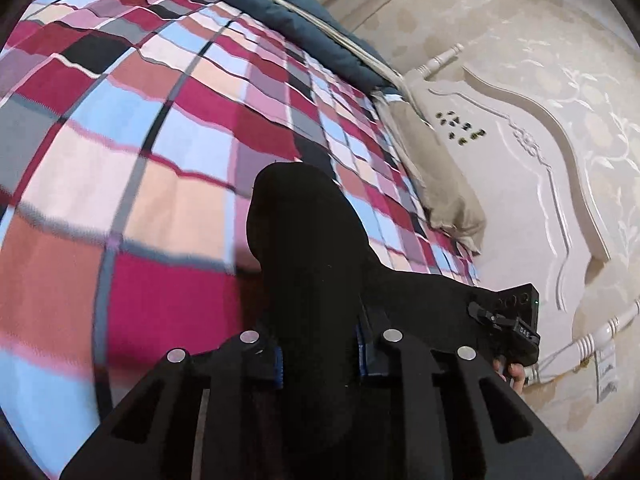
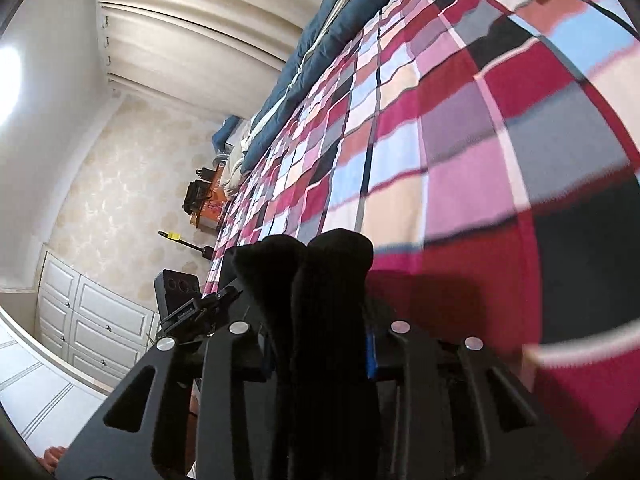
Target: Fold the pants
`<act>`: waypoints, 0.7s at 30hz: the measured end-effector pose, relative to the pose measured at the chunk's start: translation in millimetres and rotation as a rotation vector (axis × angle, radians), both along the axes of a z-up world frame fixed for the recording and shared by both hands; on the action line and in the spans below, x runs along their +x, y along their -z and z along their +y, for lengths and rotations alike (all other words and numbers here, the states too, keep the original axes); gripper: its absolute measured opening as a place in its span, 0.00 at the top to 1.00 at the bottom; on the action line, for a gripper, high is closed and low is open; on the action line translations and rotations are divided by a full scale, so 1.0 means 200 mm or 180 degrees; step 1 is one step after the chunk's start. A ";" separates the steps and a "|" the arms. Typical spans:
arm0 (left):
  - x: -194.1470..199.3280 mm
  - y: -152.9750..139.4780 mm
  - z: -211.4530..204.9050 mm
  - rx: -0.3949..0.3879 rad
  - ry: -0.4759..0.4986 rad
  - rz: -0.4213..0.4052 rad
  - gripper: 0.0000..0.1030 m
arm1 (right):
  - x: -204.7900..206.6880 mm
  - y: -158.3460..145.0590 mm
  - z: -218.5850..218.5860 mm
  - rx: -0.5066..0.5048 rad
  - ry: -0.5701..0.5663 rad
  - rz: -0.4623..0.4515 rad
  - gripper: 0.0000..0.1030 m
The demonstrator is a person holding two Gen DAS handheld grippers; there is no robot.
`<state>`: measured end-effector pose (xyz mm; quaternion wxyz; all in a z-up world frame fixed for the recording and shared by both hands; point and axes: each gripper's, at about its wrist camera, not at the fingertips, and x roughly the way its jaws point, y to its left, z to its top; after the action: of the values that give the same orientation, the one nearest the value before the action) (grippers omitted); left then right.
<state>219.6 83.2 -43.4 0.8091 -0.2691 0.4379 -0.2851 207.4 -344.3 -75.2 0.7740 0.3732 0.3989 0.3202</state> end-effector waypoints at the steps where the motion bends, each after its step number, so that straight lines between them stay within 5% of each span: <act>1: 0.03 0.00 0.00 0.0019 -0.0014 0.0011 0.76 | 0.05 0.00 0.01 -0.0014 -0.0003 0.0015 0.71; 13: 0.30 0.06 0.03 0.0227 -0.0090 0.0114 0.76 | 0.34 0.08 0.03 0.0009 0.0035 0.0226 0.71; 21: 0.29 0.11 0.05 0.0092 -0.0054 0.0046 0.74 | 0.34 0.16 0.01 0.0239 0.0069 0.0235 0.70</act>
<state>278.4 93.9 -64.5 0.8120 -0.2632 0.4455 -0.2699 276.3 -343.1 -107.4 0.7476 0.4178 0.4108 0.3125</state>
